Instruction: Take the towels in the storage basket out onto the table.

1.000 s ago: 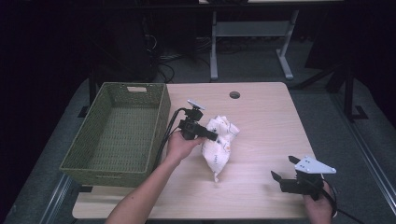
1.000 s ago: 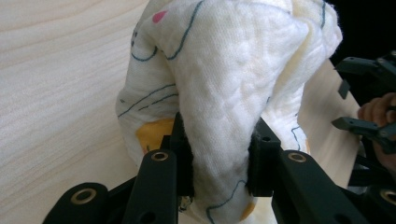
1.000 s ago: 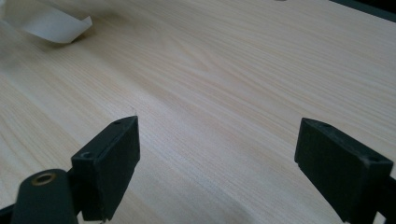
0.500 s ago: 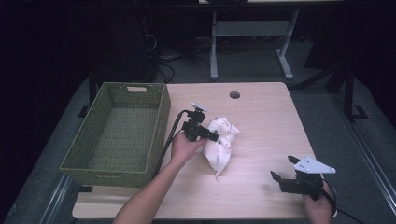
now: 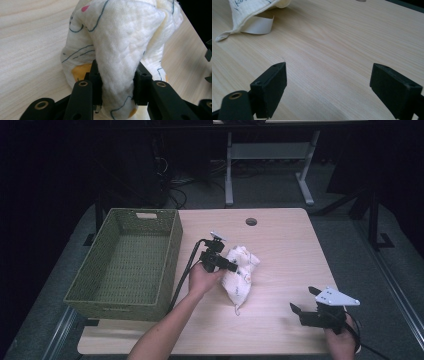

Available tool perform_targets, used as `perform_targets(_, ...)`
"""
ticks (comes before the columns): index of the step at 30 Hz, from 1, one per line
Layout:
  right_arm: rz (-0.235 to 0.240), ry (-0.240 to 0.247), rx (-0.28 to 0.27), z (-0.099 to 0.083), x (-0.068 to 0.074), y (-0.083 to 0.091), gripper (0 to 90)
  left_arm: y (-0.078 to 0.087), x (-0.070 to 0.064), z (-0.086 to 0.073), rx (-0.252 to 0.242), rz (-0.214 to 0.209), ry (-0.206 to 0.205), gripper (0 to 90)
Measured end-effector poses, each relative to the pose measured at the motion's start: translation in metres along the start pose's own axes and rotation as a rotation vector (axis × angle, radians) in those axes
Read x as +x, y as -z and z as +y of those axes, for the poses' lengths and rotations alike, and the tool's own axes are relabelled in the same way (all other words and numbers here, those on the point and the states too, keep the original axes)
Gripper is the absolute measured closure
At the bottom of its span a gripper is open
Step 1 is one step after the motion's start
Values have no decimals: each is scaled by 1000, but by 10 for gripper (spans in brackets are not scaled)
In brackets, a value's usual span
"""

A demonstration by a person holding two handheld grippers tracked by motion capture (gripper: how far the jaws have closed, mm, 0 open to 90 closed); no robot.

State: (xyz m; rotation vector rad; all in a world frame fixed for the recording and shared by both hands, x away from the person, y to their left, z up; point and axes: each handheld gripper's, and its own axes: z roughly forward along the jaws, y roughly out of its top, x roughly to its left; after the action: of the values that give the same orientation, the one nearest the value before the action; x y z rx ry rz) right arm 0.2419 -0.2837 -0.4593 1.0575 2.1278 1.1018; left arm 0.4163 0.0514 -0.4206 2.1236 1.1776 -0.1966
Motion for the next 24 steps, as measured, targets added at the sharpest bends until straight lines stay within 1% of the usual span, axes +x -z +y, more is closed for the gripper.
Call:
perform_targets(2,0,0,0,0,0,0,137,-2,-1,0,-2,-2,1,633)
perform_targets(5,0,1,0,0,0,0,137,-3,-1,-1,-1,2,-1,585)
perform_targets(7,0,1,0,0,0,0,137,-4,-3,-1,-11,-2,0,575)
perform_targets(8,0,1,0,0,0,0,137,-4,-4,-1,-12,-10,-6,575)
perform_targets(11,0,2,0,0,0,0,137,-4,-5,-2,-11,-11,-12,564)
perform_targets(17,0,8,1,0,0,0,137,0,-7,-2,-23,-20,-14,546)
perform_targets(19,0,11,2,0,0,0,137,2,-8,-2,-22,-21,-22,539)
perform_targets(20,2,4,5,0,0,0,137,4,-9,-3,-29,-24,-29,536)
perform_targets(21,1,13,4,0,-1,0,136,5,-10,-3,-29,-24,-36,533)
perform_targets(22,3,11,7,0,-1,0,137,6,-11,-3,-35,-25,-40,531)
perform_targets(23,2,15,8,-1,-1,0,137,6,-13,-3,-43,-26,-40,526)
perform_targets(24,3,8,10,-1,-1,0,137,7,-14,-3,-45,-28,-42,523)
